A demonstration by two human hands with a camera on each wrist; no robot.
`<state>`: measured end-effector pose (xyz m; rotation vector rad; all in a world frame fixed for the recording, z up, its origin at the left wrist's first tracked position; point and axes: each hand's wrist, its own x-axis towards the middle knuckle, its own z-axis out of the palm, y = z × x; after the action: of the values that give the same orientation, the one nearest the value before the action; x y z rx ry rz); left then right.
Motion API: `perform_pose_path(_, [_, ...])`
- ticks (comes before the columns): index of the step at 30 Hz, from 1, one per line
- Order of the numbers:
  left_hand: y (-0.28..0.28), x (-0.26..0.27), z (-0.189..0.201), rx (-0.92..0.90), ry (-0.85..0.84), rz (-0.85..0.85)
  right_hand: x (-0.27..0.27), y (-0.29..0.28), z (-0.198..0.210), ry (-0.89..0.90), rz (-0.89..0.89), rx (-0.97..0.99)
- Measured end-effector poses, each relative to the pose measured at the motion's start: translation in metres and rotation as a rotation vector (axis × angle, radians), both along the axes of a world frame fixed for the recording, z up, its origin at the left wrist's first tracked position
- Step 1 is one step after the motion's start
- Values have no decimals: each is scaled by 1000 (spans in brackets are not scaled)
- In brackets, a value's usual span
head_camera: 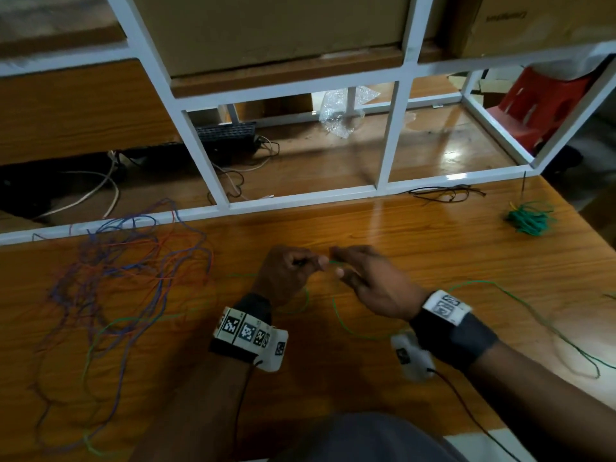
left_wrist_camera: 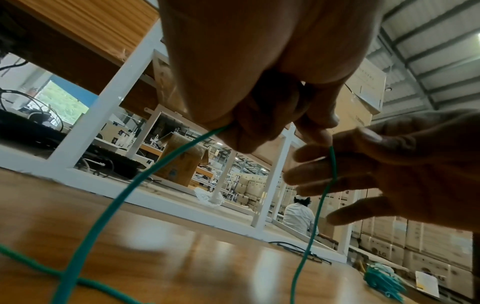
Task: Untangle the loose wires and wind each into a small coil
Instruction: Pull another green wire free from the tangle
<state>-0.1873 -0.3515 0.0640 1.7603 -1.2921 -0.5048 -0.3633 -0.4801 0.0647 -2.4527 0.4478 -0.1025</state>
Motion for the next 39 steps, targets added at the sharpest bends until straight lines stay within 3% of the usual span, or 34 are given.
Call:
perform_pose_path(2, [-1, 0, 0, -25, -1, -19, 10, 7, -8, -142, 44, 93])
perform_pose_path(5, [5, 9, -4, 10, -17, -16, 3, 0, -14, -169, 30, 137])
perform_pose_path(10, [16, 20, -11, 119, 95, 50, -28, -23, -11, -129, 58, -39])
perform_pose_path(16, [28, 39, -8, 178, 100, 140, -78, -60, -11, -66, -73, -154])
perform_pose_path(20, [34, 45, -17, 168, 103, 165, -119, -89, -28, 100, -165, -159])
perform_pose_path(22, [32, 36, -21, 198, 82, 77, -121, -84, -23, 330, -173, -205])
perform_pose_path(24, [24, 19, -20, 224, -10, -43, -105, -68, -17, 452, -131, -304])
perform_pose_path(26, [11, 3, -18, 225, -51, -97, -74, -39, 0, 334, -74, -316])
perform_pose_path(31, [-11, -18, -1, 141, -76, -111, -14, 3, -1, -87, -8, -58])
perform_pose_path(35, [3, -2, 8, 90, -32, -70, -28, -30, -4, -151, -165, -136])
perform_pose_path(37, [20, 19, 6, 114, 7, 27, -47, -57, 7, -169, -291, -210])
perform_pose_path(39, [39, 39, 1, 126, -62, 161, -64, -77, 12, -174, -353, -270])
